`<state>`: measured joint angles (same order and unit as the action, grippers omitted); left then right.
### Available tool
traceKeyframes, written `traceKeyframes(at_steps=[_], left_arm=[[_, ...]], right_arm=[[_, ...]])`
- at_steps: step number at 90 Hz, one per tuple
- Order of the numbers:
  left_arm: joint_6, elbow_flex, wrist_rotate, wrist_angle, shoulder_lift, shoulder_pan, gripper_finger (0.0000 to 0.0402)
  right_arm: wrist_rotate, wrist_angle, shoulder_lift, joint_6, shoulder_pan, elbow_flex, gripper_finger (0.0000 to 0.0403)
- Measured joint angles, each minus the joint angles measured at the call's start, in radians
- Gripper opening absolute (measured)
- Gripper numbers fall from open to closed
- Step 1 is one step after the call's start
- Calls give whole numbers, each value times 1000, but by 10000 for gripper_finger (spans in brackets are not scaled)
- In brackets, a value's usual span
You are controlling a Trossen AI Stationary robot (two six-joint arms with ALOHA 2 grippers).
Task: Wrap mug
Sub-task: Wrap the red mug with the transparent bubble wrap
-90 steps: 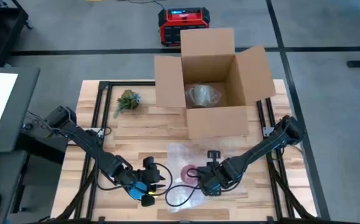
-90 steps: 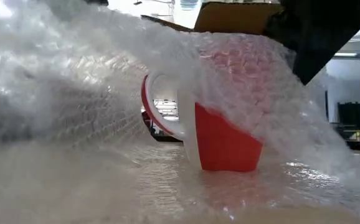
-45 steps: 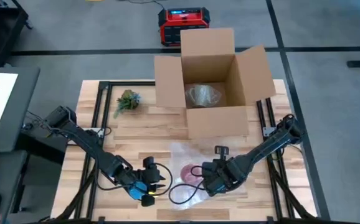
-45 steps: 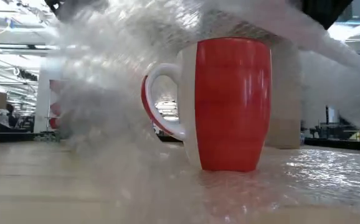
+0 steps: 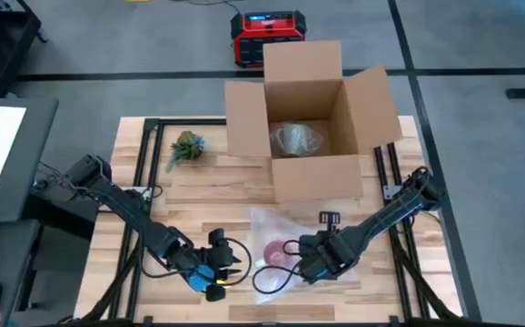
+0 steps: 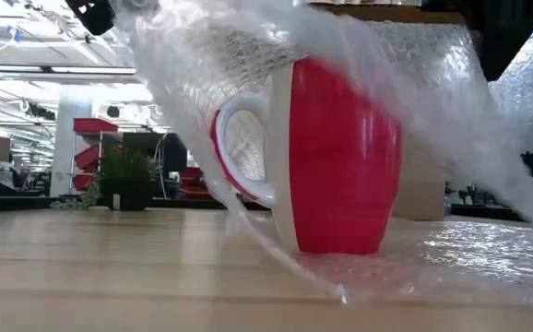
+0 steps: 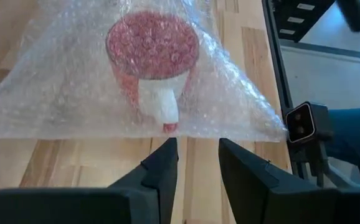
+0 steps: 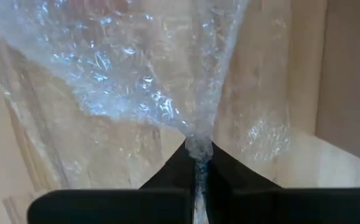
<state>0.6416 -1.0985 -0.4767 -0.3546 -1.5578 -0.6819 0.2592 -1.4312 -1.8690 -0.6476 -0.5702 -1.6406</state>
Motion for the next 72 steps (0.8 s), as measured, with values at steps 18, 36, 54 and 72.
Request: traceKeyframes(at_steps=[18,36,54,72], left_arm=[[2,0,0,0,0,0,98],[2,2,0,5,0,0,98],[15,68,0,18,0,8,98],[-5,189,-91,195,0,58,87]], right_arm=[[0,16,-1,0,0,108,1],[0,64,-2,0,0,210,1],[2,130,-1,1,0,212,20],[2,135,-1,1,0,212,53]])
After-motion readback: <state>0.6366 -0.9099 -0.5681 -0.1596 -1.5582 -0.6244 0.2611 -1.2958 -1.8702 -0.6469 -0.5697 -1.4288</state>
